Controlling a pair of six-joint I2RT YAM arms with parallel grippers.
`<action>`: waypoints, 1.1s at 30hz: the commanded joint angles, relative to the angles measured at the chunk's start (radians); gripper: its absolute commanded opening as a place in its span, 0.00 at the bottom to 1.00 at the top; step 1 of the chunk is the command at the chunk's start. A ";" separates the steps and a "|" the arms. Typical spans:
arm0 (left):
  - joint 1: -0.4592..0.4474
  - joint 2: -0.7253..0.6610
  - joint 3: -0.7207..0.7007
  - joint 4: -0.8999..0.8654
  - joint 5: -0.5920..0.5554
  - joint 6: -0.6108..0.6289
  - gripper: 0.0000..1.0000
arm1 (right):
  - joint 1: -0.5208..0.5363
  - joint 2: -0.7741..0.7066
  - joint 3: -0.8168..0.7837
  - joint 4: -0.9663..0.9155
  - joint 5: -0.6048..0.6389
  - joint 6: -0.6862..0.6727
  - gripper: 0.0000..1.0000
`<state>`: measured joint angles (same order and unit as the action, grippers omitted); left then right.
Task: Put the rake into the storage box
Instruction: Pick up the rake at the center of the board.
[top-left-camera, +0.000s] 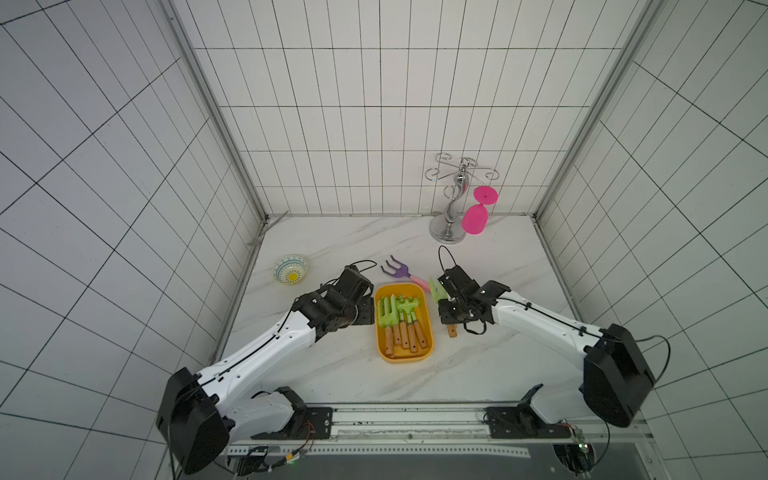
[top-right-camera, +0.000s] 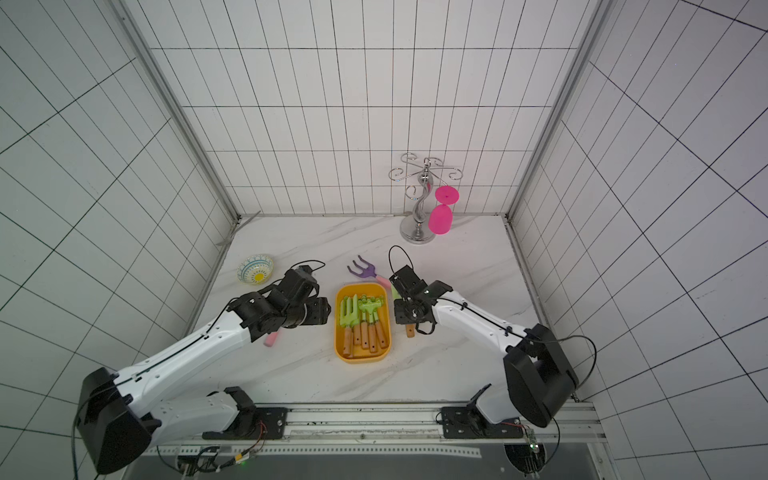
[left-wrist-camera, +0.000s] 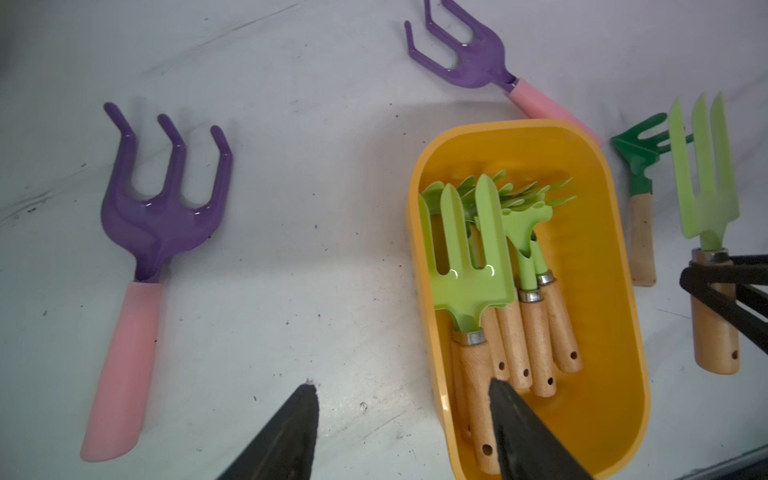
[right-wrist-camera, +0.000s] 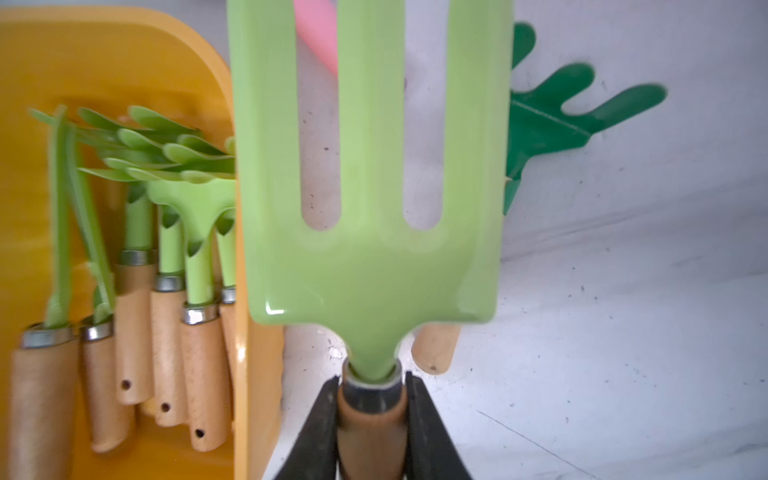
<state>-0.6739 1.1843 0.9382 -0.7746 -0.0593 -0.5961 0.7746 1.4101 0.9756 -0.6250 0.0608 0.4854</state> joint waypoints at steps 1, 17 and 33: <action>0.005 -0.024 0.009 0.142 0.164 0.029 0.70 | -0.016 -0.040 -0.025 -0.004 -0.036 -0.044 0.20; 0.023 -0.072 -0.202 0.852 0.829 -0.146 0.72 | -0.113 -0.239 -0.001 0.463 -0.731 0.127 0.22; 0.028 -0.082 -0.277 1.165 0.855 -0.272 0.60 | -0.098 -0.250 -0.123 0.906 -0.860 0.393 0.23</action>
<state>-0.6521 1.1194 0.6769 0.2943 0.8082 -0.8352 0.6682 1.1690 0.8814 0.1749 -0.7757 0.8379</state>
